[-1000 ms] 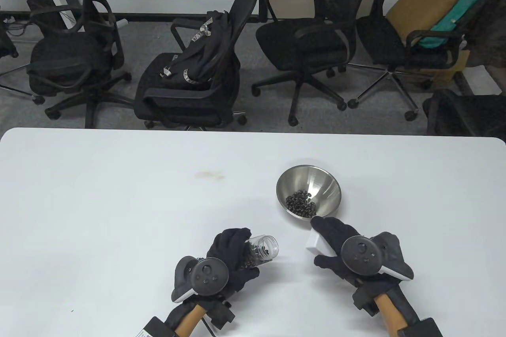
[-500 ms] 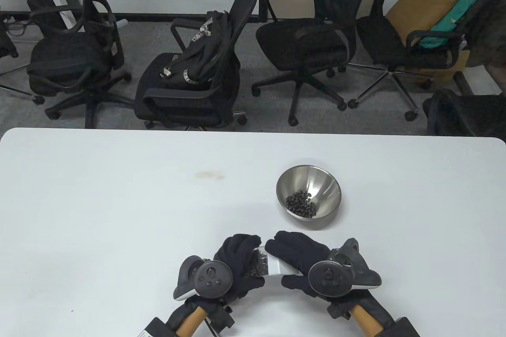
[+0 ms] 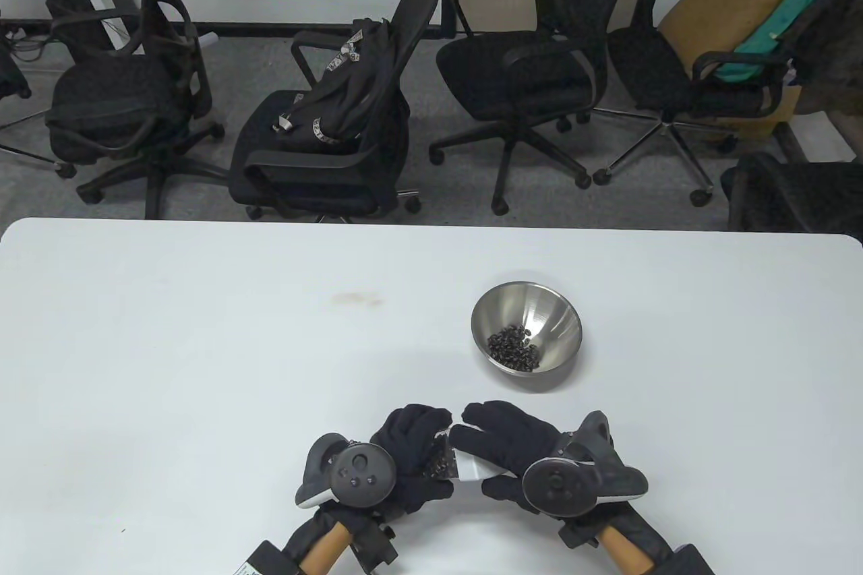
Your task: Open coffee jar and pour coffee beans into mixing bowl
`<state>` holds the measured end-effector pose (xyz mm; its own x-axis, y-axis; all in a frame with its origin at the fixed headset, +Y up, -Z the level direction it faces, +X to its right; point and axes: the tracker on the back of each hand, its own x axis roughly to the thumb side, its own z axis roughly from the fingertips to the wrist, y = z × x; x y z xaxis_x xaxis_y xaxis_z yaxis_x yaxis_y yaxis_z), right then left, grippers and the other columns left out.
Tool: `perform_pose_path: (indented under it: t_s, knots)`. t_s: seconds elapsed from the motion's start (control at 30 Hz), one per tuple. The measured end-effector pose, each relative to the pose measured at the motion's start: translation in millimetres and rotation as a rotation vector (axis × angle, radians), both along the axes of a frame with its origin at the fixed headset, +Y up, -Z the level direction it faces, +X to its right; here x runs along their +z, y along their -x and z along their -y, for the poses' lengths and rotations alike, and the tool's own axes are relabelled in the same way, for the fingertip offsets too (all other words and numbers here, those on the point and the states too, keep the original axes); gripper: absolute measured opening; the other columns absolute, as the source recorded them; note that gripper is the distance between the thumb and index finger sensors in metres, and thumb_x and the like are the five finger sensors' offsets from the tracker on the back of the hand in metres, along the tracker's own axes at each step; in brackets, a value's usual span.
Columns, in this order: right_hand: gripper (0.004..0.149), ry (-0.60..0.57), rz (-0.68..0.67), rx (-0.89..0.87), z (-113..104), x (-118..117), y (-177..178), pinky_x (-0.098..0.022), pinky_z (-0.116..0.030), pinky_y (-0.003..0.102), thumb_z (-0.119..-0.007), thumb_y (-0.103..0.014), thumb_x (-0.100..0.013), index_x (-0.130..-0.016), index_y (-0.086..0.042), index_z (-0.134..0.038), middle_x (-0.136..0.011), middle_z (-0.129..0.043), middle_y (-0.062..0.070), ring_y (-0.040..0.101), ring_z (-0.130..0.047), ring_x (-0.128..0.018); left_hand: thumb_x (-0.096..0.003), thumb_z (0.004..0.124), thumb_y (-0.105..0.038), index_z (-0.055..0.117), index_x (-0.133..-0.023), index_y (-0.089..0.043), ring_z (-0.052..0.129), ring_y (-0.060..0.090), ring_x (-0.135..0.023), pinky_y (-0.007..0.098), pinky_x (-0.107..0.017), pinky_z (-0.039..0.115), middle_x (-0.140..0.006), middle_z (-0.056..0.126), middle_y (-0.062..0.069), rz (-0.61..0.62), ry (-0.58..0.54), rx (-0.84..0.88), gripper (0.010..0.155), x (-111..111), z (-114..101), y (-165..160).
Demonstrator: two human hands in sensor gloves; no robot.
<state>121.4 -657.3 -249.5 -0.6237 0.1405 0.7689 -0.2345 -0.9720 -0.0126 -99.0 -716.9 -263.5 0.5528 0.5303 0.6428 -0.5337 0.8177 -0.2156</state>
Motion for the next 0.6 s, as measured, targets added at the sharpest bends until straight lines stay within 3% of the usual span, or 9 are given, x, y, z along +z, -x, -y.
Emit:
perform_pose_path:
  t_s: [0.47, 0.6]
  knots:
    - [0.080, -0.015, 0.032, 0.001, 1.4, 2.0, 1.0, -0.070, -0.074, 0.052, -0.092, -0.040, -0.048, -0.111, -0.030, -0.044, -0.112, -0.058, 0.021, 0.044, -0.073, -0.095, -0.0439, 0.102, -0.039, 0.053, -0.114, -0.006, 0.068, 0.045, -0.096, 0.062, -0.075, 0.065, -0.109, 0.057, 0.022, -0.020, -0.045, -0.021, 0.092, 4.8, -1.6, -3.6]
    - [0.081, -0.002, 0.060, -0.031, 1.6, 1.8, 0.8, -0.065, -0.079, 0.051, -0.090, -0.045, -0.049, -0.113, -0.023, -0.045, -0.107, -0.064, 0.027, 0.045, -0.080, -0.088, -0.0439, 0.102, -0.039, 0.053, -0.114, -0.006, 0.068, 0.045, -0.096, 0.062, -0.074, 0.065, -0.108, 0.057, 0.023, -0.026, -0.059, -0.023, 0.092, 5.9, -1.7, -4.7]
